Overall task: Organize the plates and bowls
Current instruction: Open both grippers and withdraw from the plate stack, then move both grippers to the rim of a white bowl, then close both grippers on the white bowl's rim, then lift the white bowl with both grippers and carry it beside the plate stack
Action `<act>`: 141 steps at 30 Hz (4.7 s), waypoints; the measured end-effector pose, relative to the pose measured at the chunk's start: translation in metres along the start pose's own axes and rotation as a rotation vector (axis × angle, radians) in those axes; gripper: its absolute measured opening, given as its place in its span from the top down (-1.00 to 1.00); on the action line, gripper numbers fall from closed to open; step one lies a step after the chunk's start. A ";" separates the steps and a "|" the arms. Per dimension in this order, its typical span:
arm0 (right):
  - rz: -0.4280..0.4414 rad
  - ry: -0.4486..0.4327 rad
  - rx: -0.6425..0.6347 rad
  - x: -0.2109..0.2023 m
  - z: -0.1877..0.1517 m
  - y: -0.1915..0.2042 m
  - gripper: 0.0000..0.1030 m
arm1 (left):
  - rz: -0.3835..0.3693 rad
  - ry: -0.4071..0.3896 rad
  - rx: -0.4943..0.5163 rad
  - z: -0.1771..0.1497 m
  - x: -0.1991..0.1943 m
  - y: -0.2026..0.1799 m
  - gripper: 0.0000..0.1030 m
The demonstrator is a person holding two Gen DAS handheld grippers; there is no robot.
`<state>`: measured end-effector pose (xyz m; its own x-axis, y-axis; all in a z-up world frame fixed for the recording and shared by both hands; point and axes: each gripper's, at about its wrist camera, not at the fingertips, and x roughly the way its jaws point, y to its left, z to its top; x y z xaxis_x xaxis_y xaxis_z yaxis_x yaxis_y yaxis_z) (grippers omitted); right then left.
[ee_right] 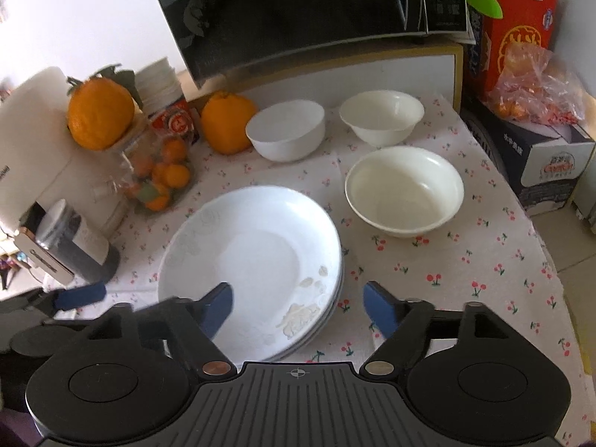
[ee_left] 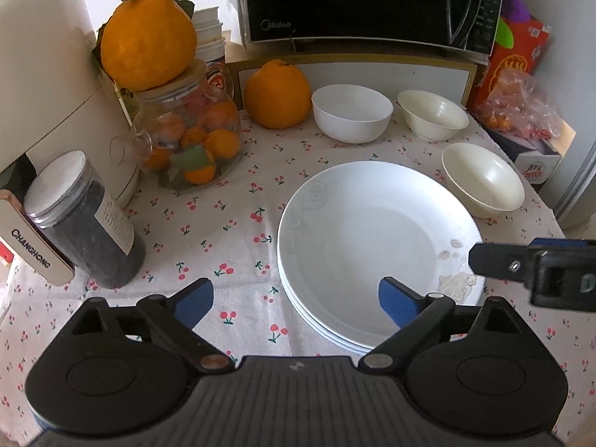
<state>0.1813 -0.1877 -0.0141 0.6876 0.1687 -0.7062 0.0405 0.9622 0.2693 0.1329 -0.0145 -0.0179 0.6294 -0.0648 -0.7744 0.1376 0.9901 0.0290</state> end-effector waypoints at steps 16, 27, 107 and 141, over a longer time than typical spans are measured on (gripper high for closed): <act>-0.016 -0.050 0.020 0.013 0.062 -0.013 -0.77 | 0.009 0.044 -0.035 0.042 0.022 -0.010 -0.99; 0.113 -0.053 0.293 0.051 0.112 -0.051 -0.78 | 0.036 -0.012 -0.211 0.105 0.051 0.005 -0.99; 0.094 -0.013 0.508 0.104 0.104 -0.038 0.63 | -0.262 0.051 -0.443 0.109 0.100 -0.002 0.82; -0.041 0.007 0.551 -0.025 0.034 -0.067 0.63 | -0.410 0.129 -0.207 0.055 0.022 -0.063 0.82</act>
<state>0.1857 -0.2640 0.0074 0.6727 0.1368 -0.7272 0.4420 0.7138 0.5432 0.1801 -0.0853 -0.0015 0.4535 -0.4520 -0.7681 0.1913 0.8911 -0.4115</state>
